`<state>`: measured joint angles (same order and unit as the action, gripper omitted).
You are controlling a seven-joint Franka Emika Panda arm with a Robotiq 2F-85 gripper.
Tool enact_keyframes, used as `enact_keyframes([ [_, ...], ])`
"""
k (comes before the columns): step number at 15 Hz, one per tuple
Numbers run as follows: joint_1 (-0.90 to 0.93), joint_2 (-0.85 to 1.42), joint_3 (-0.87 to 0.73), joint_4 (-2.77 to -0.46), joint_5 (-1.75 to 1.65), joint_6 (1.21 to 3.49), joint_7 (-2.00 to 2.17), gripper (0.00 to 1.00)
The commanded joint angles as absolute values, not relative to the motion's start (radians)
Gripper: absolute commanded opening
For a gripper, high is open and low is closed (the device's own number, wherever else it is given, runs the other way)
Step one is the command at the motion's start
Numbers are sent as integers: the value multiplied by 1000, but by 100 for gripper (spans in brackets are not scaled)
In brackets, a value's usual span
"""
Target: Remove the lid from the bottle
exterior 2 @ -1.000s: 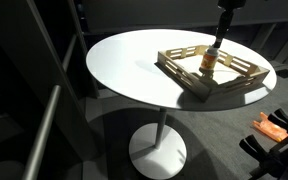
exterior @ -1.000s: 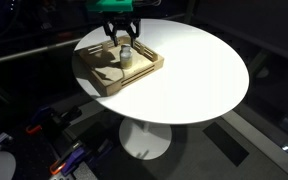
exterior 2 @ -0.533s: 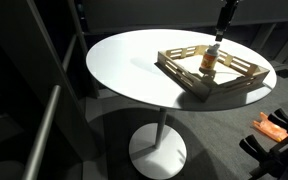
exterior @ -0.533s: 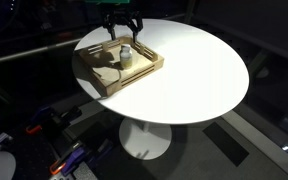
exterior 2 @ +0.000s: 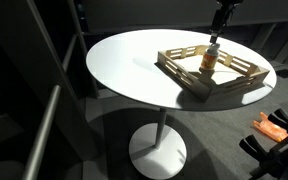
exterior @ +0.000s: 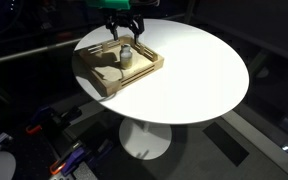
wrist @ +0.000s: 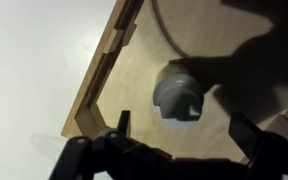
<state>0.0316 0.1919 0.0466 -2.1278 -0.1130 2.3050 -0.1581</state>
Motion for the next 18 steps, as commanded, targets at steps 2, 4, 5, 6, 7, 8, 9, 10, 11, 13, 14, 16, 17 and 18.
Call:
enact_keyframes([
  [2, 29, 226, 46, -2106, -80, 2324, -142, 100],
  [4, 31, 231, 45, -2107, -81, 2317, -133, 100],
  [5, 33, 231, 44, -2107, -85, 2314, -124, 100],
  [6, 33, 230, 45, -2108, -85, 2313, -120, 93],
  [7, 33, 229, 44, -2109, -87, 2313, -116, 84],
  [8, 34, 229, 44, -2109, -87, 2313, -114, 74],
  [9, 33, 229, 45, -2109, -86, 2315, -114, 70],
  [10, 33, 229, 45, -2110, -85, 2317, -116, 73],
  [11, 32, 229, 46, -2111, -84, 2320, -119, 64],
  [13, 31, 229, 46, -2112, -83, 2324, -121, 51],
  [14, 31, 230, 46, -2112, -83, 2327, -123, 40],
  [16, 30, 230, 46, -2114, -82, 2335, -127, 25],
  [17, 29, 229, 47, -2117, -81, 2342, -129, 24],
  [18, 28, 227, 47, -2121, -78, 2349, -134, 19],
])
